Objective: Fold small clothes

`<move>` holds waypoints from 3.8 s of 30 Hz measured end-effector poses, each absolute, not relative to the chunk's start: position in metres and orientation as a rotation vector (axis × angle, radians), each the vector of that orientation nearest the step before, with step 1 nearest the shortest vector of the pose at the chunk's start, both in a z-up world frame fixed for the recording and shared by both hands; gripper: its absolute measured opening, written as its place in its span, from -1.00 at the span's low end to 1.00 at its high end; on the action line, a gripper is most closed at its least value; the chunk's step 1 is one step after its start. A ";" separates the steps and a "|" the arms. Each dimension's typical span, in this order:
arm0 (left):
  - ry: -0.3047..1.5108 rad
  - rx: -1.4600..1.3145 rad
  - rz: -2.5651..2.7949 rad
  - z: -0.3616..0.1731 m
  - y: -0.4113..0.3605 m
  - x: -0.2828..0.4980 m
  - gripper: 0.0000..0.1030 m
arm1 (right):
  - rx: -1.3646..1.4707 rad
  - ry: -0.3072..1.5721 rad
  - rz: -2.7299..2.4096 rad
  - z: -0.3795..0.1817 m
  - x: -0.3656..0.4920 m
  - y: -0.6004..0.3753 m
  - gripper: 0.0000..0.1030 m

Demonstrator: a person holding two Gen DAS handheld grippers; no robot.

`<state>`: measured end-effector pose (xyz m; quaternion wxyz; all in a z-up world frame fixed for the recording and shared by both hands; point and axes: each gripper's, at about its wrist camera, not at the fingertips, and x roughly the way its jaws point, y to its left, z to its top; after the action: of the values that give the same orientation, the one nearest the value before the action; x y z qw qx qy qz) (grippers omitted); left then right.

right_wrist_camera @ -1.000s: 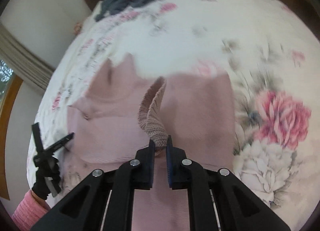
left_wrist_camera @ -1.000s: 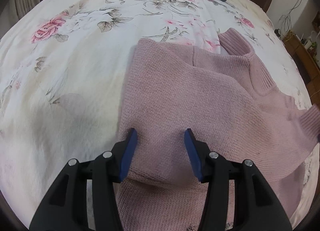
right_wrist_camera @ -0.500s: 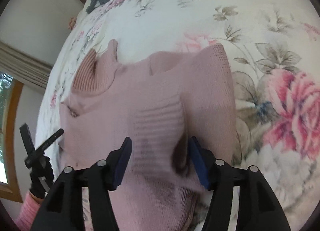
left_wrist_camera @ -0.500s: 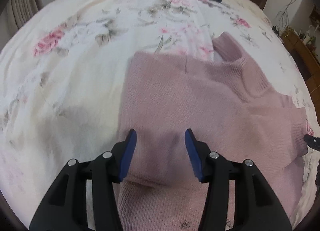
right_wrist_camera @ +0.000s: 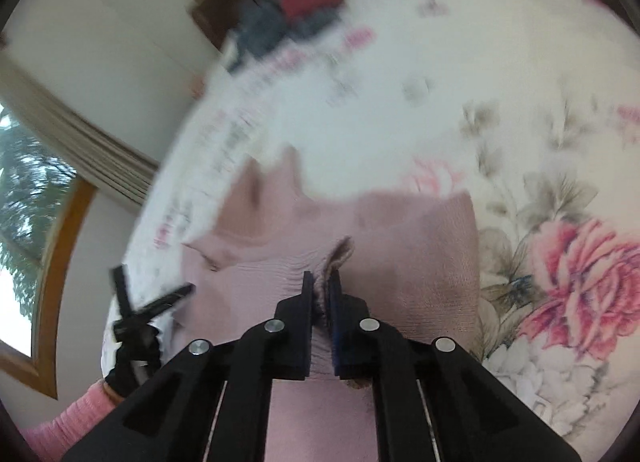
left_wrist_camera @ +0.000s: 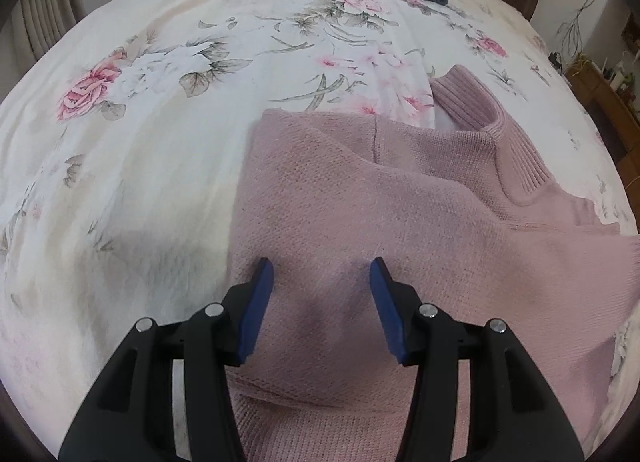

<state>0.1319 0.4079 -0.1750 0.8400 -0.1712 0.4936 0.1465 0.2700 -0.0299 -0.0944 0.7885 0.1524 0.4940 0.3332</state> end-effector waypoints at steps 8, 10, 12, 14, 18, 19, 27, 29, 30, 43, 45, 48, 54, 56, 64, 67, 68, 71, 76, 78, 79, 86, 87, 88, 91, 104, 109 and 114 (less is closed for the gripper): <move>1.089 -0.326 0.321 -0.181 0.402 0.138 0.01 | 0.216 1.241 0.532 -0.156 0.283 -0.029 -0.87; 1.104 -0.320 0.323 -0.179 0.402 0.140 0.01 | 0.182 1.252 0.513 -0.162 0.281 -0.024 -0.85; 1.106 -0.319 0.330 -0.173 0.401 0.140 0.01 | 0.172 1.249 0.502 -0.156 0.278 -0.027 -0.79; 1.073 -0.322 0.312 -0.162 0.396 0.137 0.02 | 0.135 1.209 0.465 -0.139 0.273 -0.030 -0.74; 1.035 -0.282 0.242 -0.146 0.371 0.144 0.07 | 0.082 1.171 0.516 -0.110 0.265 -0.019 -0.73; 1.040 -0.280 0.229 -0.145 0.366 0.147 0.08 | 0.061 1.174 0.533 -0.108 0.262 -0.013 -0.73; 1.100 -0.303 0.235 -0.174 0.366 0.153 0.21 | -0.070 1.268 0.520 -0.143 0.256 0.009 -0.73; 1.107 -0.316 0.229 -0.180 0.371 0.151 0.28 | -0.059 1.294 0.502 -0.158 0.257 0.004 -0.78; 1.103 -0.320 0.222 -0.182 0.373 0.150 0.29 | -0.047 1.297 0.506 -0.162 0.257 0.001 -0.78; 1.079 -0.276 0.208 -0.158 0.368 0.153 0.28 | -0.062 1.299 0.543 -0.142 0.270 0.014 -0.54; 1.045 -0.258 0.189 -0.143 0.366 0.163 0.30 | -0.039 1.272 0.574 -0.127 0.282 0.025 -0.27; 1.031 -0.251 0.175 -0.131 0.363 0.189 0.31 | 0.011 1.273 0.630 -0.117 0.308 0.051 -0.26; 1.033 -0.276 0.124 -0.123 0.351 0.260 0.37 | 0.038 1.312 0.675 -0.130 0.373 0.116 -0.18; 1.041 -0.258 0.132 -0.125 0.348 0.279 0.40 | 0.030 1.315 0.687 -0.137 0.391 0.136 -0.09; 1.088 -0.320 0.130 -0.147 0.346 0.329 0.29 | 0.055 1.365 0.644 -0.179 0.433 0.192 -0.06; 1.104 -0.377 0.122 -0.157 0.347 0.335 -0.12 | 0.032 1.370 0.618 -0.189 0.436 0.202 -0.13; 1.107 -0.398 0.107 -0.160 0.346 0.337 -0.39 | 0.020 1.367 0.626 -0.191 0.435 0.206 -0.40; 1.106 -0.418 0.076 -0.166 0.343 0.337 -0.77 | 0.036 1.360 0.671 -0.187 0.431 0.208 -0.77; 0.997 -0.394 0.001 -0.145 0.340 0.317 -0.85 | 0.045 1.241 0.739 -0.154 0.411 0.193 -0.79; 0.947 -0.374 -0.050 -0.133 0.339 0.301 -0.85 | 0.055 1.184 0.785 -0.138 0.397 0.181 -0.79; 0.929 -0.365 -0.069 -0.128 0.339 0.293 -0.85 | 0.060 1.162 0.802 -0.131 0.390 0.175 -0.79; 0.853 -0.387 -0.150 -0.119 0.343 0.226 -0.82 | 0.079 1.087 0.878 -0.109 0.338 0.128 -0.79; 0.849 -0.396 -0.157 -0.121 0.344 0.218 -0.82 | 0.079 1.087 0.880 -0.109 0.332 0.124 -0.79; 0.849 -0.401 -0.161 -0.123 0.345 0.211 -0.79 | 0.077 1.088 0.882 -0.110 0.327 0.121 -0.79; 0.869 -0.410 -0.170 -0.133 0.343 0.192 -0.72 | 0.050 1.100 0.889 -0.115 0.306 0.111 -0.79; 0.986 -0.533 -0.144 -0.171 0.377 0.127 -0.61 | 0.040 1.212 0.866 -0.140 0.260 0.071 -0.70; 0.956 -0.629 -0.131 -0.165 0.387 0.161 -0.54 | 0.195 1.241 0.840 -0.141 0.293 0.068 -0.46; 1.033 -0.687 -0.089 -0.181 0.380 0.208 -0.51 | 0.251 1.347 0.790 -0.174 0.329 0.094 -0.35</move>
<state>0.2079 0.3796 -0.1810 0.8127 -0.3216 0.4841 -0.0418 0.3288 0.0940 -0.1737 0.7032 0.1128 0.6055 0.3550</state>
